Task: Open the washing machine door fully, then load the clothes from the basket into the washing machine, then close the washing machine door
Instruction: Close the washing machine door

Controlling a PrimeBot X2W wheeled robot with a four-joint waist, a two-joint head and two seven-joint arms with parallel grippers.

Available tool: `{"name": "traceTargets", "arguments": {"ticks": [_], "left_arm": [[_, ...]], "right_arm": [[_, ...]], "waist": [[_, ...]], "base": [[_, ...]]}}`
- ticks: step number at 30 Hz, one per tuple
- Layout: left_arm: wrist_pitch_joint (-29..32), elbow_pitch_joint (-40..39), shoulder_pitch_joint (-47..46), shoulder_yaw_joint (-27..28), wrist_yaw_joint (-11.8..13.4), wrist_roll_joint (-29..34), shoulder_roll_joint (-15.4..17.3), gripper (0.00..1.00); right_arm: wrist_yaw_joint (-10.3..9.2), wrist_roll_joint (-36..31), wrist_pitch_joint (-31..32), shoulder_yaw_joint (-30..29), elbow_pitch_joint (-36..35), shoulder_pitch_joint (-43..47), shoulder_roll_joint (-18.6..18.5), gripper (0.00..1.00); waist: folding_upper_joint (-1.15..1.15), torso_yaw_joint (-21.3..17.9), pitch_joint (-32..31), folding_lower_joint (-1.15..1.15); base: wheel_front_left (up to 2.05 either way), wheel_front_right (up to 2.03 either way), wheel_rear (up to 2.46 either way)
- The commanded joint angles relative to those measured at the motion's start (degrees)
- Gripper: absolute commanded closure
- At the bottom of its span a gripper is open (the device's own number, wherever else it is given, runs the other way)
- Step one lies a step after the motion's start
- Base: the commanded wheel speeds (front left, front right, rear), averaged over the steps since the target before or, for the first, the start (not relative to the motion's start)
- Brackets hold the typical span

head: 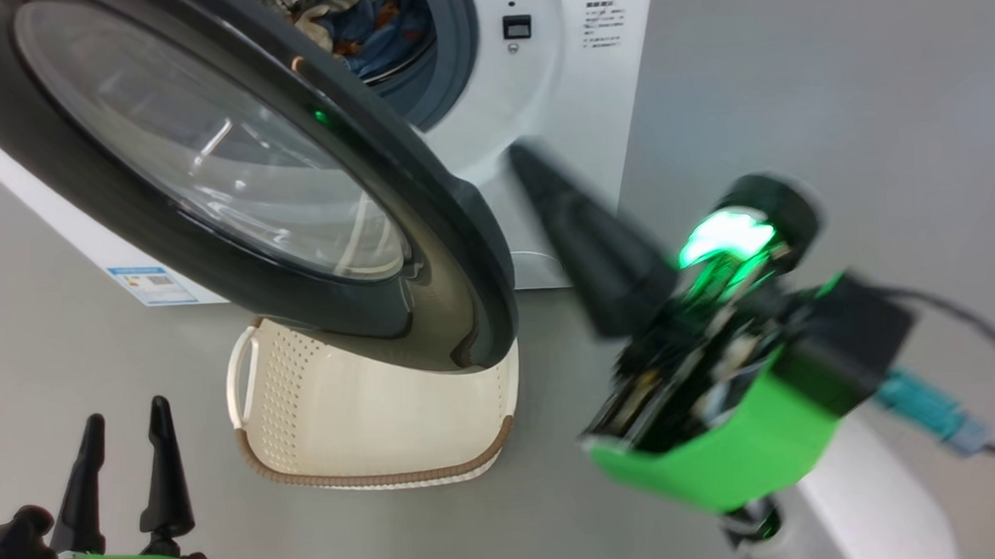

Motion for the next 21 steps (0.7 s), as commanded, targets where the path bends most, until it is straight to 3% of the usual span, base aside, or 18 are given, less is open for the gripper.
{"name": "traceTargets", "arguments": {"ticks": [1,10,21], "left_arm": [[-0.4,-1.8,-0.5,1.6,-0.1,0.0,0.7,0.0],[-0.4,-1.9,-0.3,0.8,-0.1,-0.3,0.0,0.0],[-0.4,-1.2,-1.1,0.4,-0.1,-0.7,-0.3,0.0]], "right_arm": [[0.09,-0.5,-0.3,3.6,-1.4,-0.1,1.4,1.0],[0.09,1.3,-0.3,11.2,7.8,3.3,1.1,1.0],[0.09,4.1,-0.3,13.8,19.8,5.0,-0.1,1.0]], "waist": [[0.0,0.5,0.1,0.0],[0.0,2.1,0.9,0.0],[0.0,3.0,2.1,0.0]], "base": [[0.0,0.0,0.0],[0.0,0.0,0.0],[0.0,0.0,0.0]]}}
